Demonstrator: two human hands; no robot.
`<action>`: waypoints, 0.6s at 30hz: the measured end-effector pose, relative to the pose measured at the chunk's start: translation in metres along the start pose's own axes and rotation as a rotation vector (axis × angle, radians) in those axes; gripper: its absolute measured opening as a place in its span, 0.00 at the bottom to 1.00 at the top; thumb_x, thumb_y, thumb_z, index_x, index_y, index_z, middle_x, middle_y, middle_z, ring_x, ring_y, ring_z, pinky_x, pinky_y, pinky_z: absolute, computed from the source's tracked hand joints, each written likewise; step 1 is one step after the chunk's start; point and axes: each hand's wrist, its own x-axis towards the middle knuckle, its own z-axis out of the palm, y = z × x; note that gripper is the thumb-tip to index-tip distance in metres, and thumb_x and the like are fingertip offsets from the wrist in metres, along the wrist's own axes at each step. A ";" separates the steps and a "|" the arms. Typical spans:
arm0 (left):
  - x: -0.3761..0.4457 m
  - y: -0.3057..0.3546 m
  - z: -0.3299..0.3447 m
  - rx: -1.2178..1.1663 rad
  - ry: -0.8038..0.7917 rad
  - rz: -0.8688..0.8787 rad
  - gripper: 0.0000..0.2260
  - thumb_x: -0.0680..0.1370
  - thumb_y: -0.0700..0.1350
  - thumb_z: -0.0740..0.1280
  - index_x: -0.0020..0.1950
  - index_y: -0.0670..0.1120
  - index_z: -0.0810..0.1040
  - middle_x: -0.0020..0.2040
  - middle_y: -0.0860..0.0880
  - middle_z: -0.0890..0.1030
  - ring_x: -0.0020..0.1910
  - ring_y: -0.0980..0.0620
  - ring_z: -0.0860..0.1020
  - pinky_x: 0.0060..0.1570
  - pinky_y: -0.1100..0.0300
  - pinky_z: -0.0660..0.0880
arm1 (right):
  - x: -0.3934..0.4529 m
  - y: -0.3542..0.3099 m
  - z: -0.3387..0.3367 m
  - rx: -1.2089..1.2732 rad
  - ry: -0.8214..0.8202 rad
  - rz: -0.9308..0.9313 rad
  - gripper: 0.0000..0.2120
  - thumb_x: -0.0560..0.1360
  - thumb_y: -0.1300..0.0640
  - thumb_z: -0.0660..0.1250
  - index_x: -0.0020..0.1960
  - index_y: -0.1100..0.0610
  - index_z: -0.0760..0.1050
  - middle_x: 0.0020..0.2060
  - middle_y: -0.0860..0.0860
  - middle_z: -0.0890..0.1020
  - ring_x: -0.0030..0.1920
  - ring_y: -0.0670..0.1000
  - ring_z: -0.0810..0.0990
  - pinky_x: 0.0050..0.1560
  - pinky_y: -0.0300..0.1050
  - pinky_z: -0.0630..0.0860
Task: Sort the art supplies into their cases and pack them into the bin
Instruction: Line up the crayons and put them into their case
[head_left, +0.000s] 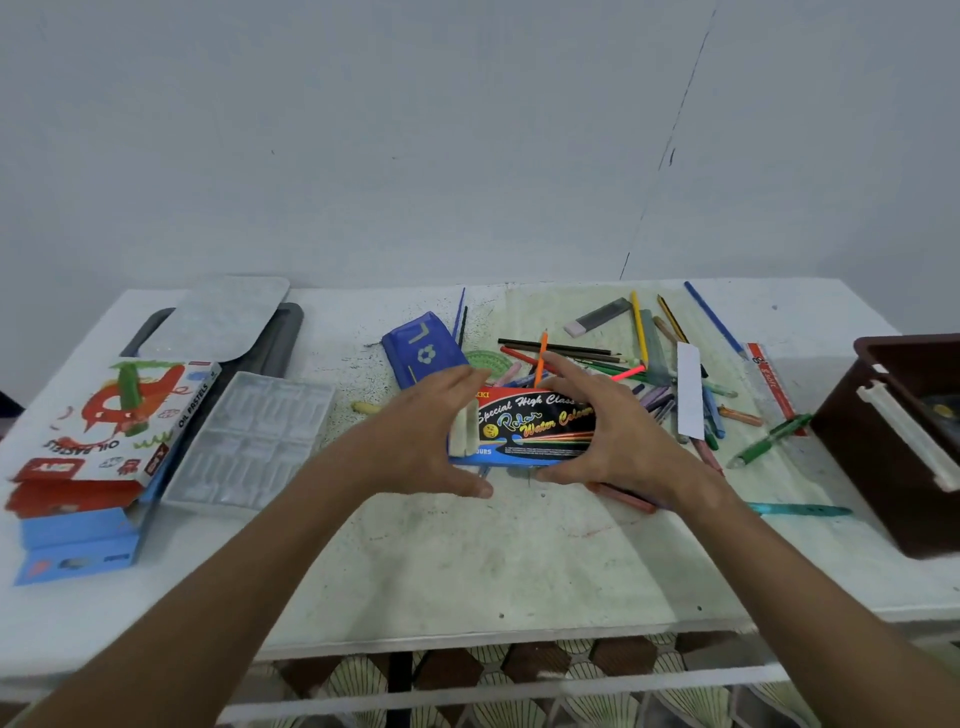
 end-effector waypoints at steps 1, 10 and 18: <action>0.006 0.000 -0.001 0.041 -0.004 0.031 0.50 0.64 0.63 0.75 0.77 0.50 0.52 0.75 0.52 0.60 0.72 0.54 0.61 0.69 0.54 0.65 | -0.001 -0.003 -0.001 0.004 0.005 -0.004 0.54 0.56 0.36 0.77 0.73 0.33 0.50 0.64 0.43 0.76 0.67 0.51 0.70 0.66 0.59 0.68; 0.033 0.019 -0.007 -0.167 0.010 0.169 0.46 0.61 0.66 0.73 0.75 0.54 0.61 0.67 0.59 0.69 0.63 0.63 0.68 0.62 0.64 0.69 | -0.032 -0.006 -0.038 0.014 0.076 0.071 0.53 0.58 0.45 0.80 0.73 0.34 0.52 0.58 0.34 0.74 0.62 0.38 0.73 0.63 0.39 0.72; 0.079 0.079 -0.019 -0.531 0.268 0.251 0.16 0.71 0.55 0.73 0.57 0.60 0.75 0.56 0.61 0.78 0.56 0.61 0.77 0.47 0.68 0.77 | -0.076 0.033 -0.134 0.175 0.258 0.118 0.54 0.56 0.59 0.83 0.74 0.42 0.59 0.61 0.44 0.78 0.57 0.41 0.79 0.55 0.34 0.76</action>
